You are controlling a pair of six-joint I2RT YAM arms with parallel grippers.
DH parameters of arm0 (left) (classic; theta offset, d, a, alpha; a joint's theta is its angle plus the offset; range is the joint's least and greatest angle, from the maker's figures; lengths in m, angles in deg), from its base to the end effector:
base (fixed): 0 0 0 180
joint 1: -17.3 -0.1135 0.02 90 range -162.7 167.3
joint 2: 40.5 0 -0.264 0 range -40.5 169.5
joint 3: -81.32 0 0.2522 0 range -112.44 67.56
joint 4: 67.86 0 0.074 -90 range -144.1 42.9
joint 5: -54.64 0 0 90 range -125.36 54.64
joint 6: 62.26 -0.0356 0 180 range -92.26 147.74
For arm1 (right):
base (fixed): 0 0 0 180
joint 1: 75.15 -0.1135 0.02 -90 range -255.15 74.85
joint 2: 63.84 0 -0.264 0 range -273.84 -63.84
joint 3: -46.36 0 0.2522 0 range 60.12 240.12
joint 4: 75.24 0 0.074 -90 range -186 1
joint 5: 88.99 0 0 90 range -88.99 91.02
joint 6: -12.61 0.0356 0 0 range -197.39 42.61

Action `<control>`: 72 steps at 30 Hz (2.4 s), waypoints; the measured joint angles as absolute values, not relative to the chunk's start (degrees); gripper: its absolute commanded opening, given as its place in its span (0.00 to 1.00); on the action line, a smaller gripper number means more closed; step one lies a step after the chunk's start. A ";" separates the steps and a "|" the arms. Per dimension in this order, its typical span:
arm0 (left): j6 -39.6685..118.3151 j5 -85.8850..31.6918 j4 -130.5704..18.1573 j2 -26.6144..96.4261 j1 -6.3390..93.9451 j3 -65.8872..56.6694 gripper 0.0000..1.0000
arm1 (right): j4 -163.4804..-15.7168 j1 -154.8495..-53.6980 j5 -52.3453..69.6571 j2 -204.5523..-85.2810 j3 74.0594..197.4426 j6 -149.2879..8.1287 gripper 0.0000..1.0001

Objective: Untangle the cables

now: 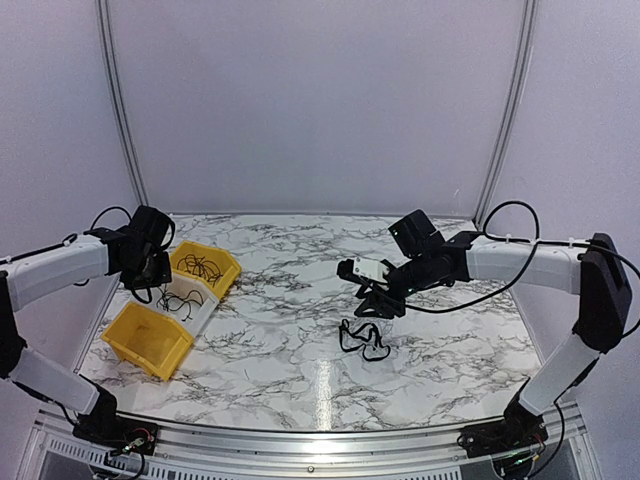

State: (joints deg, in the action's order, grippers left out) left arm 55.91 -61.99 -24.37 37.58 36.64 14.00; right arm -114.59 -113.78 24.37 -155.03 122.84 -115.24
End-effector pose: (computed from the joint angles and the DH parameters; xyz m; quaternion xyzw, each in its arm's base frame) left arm 0.2648 -0.0760 0.2388 -0.1418 0.9180 0.0803 0.3617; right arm 0.2506 0.2183 0.2270 -0.6256 0.6930 0.1946 0.3008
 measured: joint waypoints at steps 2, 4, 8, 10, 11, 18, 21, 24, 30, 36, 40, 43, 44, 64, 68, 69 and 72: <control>56.80 -61.49 -26.09 37.58 36.66 14.74 0.00 | -114.59 -113.78 24.22 -155.03 122.84 -115.24 0.46; 58.24 -60.46 -29.11 37.61 36.64 16.82 0.00 | -114.61 -113.78 24.00 -155.03 122.84 -115.28 0.46; 61.76 -56.22 -34.05 39.24 36.64 21.91 0.00 | -114.61 -113.80 23.80 -155.21 122.84 -115.31 0.46; 63.40 -54.76 -34.88 41.06 36.64 23.00 0.00 | -114.63 -113.80 23.78 -155.34 122.84 -115.31 0.46; 64.12 -54.32 -35.64 41.80 36.64 23.09 0.00 | -114.65 -113.80 23.78 -155.41 122.84 -115.31 0.47; 66.00 -50.65 -35.93 39.55 36.64 23.18 0.24 | -114.74 -113.80 23.80 -155.45 122.84 -115.15 0.47; 65.26 -50.49 -34.92 36.05 36.66 22.76 0.40 | -114.78 -113.80 23.78 -155.38 122.86 -114.89 0.47; 65.06 -52.07 -32.48 32.27 36.68 20.99 0.58 | -115.44 -113.80 23.74 -154.62 122.86 -114.47 0.48; 59.75 -59.39 -28.63 27.20 36.70 17.96 0.67 | -117.69 -113.78 22.12 -153.92 123.64 -114.43 0.49; 49.02 -59.39 -32.93 23.20 38.14 16.08 0.91 | -121.21 -113.04 19.34 -158.31 126.64 -115.17 0.51; 41.59 -56.77 -50.51 16.89 39.30 23.18 0.99 | -123.48 -111.62 18.86 -162.51 127.67 -115.13 0.52; 39.97 -56.15 -58.14 19.70 39.32 24.71 0.99 | -125.19 -110.24 18.77 -165.35 128.85 -115.15 0.52; 40.02 -55.39 -59.95 22.17 39.30 24.03 0.99 | -125.54 -109.78 18.73 -166.03 129.15 -115.15 0.52; 48.78 -32.31 -72.63 57.71 61.84 13.08 0.60 | -130.50 -104.80 26.64 -170.31 140.01 -109.25 0.51; 53.48 -37.05 -72.28 58.02 63.21 13.08 0.60 | -130.17 -104.82 26.12 -177.59 148.43 -106.02 0.51; 54.44 -37.86 -72.23 57.91 63.26 13.08 0.60 | -130.17 -104.88 26.01 -179.43 150.11 -105.56 0.51; 56.65 -39.13 -72.26 57.58 63.26 13.48 0.61 | -130.63 -105.28 25.61 -183.08 152.60 -104.90 0.51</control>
State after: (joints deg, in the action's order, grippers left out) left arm 56.65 -39.13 -72.26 57.58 63.26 13.48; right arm -130.63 -105.28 25.61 -183.08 152.60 -104.90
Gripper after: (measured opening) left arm 0.605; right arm 0.510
